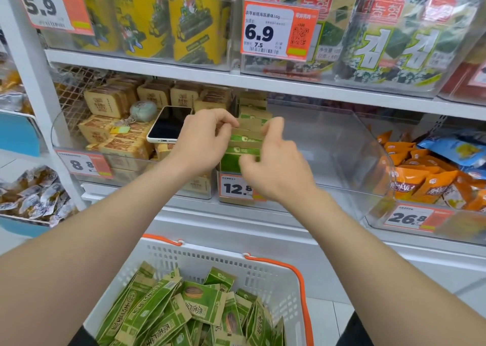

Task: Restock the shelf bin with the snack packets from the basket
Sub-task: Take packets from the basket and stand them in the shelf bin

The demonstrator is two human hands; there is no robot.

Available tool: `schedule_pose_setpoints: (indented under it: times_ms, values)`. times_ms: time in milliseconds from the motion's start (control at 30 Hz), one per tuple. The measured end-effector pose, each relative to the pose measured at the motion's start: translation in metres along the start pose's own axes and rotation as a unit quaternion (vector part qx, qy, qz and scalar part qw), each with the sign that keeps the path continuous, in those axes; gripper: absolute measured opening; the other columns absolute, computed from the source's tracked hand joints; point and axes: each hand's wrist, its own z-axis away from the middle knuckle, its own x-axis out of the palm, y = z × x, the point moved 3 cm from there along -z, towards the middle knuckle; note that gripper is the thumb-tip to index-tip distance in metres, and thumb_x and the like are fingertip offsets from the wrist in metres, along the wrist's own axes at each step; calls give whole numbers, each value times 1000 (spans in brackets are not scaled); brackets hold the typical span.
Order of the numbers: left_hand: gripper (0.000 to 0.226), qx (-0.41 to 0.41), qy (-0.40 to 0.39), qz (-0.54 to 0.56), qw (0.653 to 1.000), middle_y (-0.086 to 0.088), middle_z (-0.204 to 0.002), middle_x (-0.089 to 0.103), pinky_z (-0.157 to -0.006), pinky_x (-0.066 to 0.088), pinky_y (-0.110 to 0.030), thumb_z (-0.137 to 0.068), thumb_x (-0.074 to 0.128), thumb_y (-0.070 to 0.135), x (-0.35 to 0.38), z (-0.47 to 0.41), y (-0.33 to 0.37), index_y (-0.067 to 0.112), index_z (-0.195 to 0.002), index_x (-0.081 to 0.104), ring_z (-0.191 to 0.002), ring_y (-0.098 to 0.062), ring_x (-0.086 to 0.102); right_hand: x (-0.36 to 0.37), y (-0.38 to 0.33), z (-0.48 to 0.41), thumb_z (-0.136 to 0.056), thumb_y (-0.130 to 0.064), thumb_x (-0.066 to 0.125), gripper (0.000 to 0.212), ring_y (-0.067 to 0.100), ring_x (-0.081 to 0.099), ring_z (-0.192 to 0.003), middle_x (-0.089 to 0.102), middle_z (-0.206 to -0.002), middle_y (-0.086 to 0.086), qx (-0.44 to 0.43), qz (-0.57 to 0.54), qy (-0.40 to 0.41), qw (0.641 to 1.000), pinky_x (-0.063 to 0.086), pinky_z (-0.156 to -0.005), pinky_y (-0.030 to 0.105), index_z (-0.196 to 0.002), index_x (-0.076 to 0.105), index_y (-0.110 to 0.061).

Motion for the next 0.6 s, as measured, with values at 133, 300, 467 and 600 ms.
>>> schedule_pose_setpoints:
  times_ms: [133, 300, 467, 600]
  values:
    - [40, 71, 36, -78, 994, 2, -128, 67, -104, 43, -37, -103, 41, 26, 3, 11, 4, 20, -132, 68, -124, -19, 55, -9, 18, -16, -90, -26, 52, 44, 35, 63, -97, 60, -109, 11, 143, -104, -80, 981, 55, -79, 44, -124, 29, -12]
    - [53, 134, -100, -167, 972, -1, -170, 32, -123, 26, -52, -109, 35, 46, 23, 19, 1, 32, -160, 39, -155, -22, 28, 4, 35, -37, -96, -14, 39, 24, 40, 64, -114, 61, -109, 6, 315, -361, -56, 876, 55, -99, 59, -109, 59, -15]
    - [58, 113, -66, -182, 975, -14, -168, 29, -125, 26, -55, -102, 52, 52, 25, 22, 2, 17, -148, 44, -157, -30, 24, 21, 33, -53, -99, -52, 29, 62, 27, 50, -130, 53, -147, 1, 308, -400, -76, 860, 38, -102, 43, -148, 48, -19]
    - [93, 38, -72, -121, 989, -17, -170, 13, -123, 32, -51, -83, 71, 60, 34, 26, -1, 14, -154, 30, -154, -40, 27, 38, 25, -63, -108, -44, 31, 48, 26, 73, -97, 76, -119, 13, 286, -503, -134, 805, 58, -90, 41, -117, 71, -19]
